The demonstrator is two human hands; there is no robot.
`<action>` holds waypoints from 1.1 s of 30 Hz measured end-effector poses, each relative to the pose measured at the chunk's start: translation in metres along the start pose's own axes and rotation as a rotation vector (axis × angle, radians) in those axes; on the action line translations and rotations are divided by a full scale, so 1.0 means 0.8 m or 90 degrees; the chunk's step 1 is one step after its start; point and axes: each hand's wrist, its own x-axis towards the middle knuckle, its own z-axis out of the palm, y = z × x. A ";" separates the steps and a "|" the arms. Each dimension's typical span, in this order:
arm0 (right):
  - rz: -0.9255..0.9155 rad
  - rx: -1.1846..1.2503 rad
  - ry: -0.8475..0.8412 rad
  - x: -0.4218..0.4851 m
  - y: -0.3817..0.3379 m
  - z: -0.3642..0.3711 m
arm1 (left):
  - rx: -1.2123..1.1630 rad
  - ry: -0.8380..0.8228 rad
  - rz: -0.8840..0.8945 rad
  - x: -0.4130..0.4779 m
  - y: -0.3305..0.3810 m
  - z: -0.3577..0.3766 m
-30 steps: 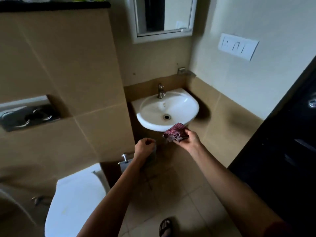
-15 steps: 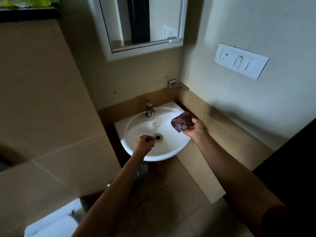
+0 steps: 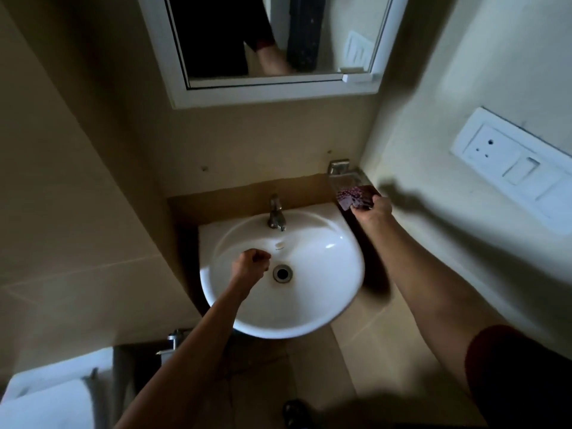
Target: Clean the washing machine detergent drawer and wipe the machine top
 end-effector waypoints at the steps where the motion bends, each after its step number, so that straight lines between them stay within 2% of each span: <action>1: -0.002 -0.004 0.005 0.015 -0.006 0.008 | 0.003 0.015 -0.005 0.006 0.005 0.003; 7: -0.012 -0.065 0.017 0.085 -0.025 0.056 | 0.006 0.078 -0.019 0.041 0.019 0.008; 11: -0.052 -0.142 -0.019 0.102 -0.017 0.071 | 0.015 0.094 -0.033 0.050 0.011 0.008; 13: -0.066 -0.172 0.006 0.110 -0.006 0.079 | 0.012 0.104 -0.043 0.051 0.005 0.006; 17: -0.133 -0.283 0.127 0.114 -0.001 0.082 | 0.015 0.112 -0.067 0.051 -0.006 -0.001; 20: -0.186 -0.369 0.153 0.118 0.000 0.069 | 0.010 0.118 -0.077 0.049 -0.012 -0.007; 22: -0.181 -0.518 0.186 0.129 0.001 0.058 | 0.000 0.117 -0.078 0.046 -0.015 -0.012; 24: -0.258 -0.704 0.285 0.132 -0.001 0.047 | -0.008 0.117 -0.081 0.041 -0.019 -0.018; 26: -0.297 -0.789 0.322 0.127 -0.002 0.039 | -0.005 0.125 -0.075 0.037 -0.025 -0.026; 31: -0.331 -0.776 0.343 0.087 0.028 0.036 | -0.020 0.132 -0.065 0.011 -0.037 -0.056; 33: -0.360 -0.828 0.328 0.062 0.049 0.034 | -0.009 0.124 -0.049 -0.003 -0.041 -0.072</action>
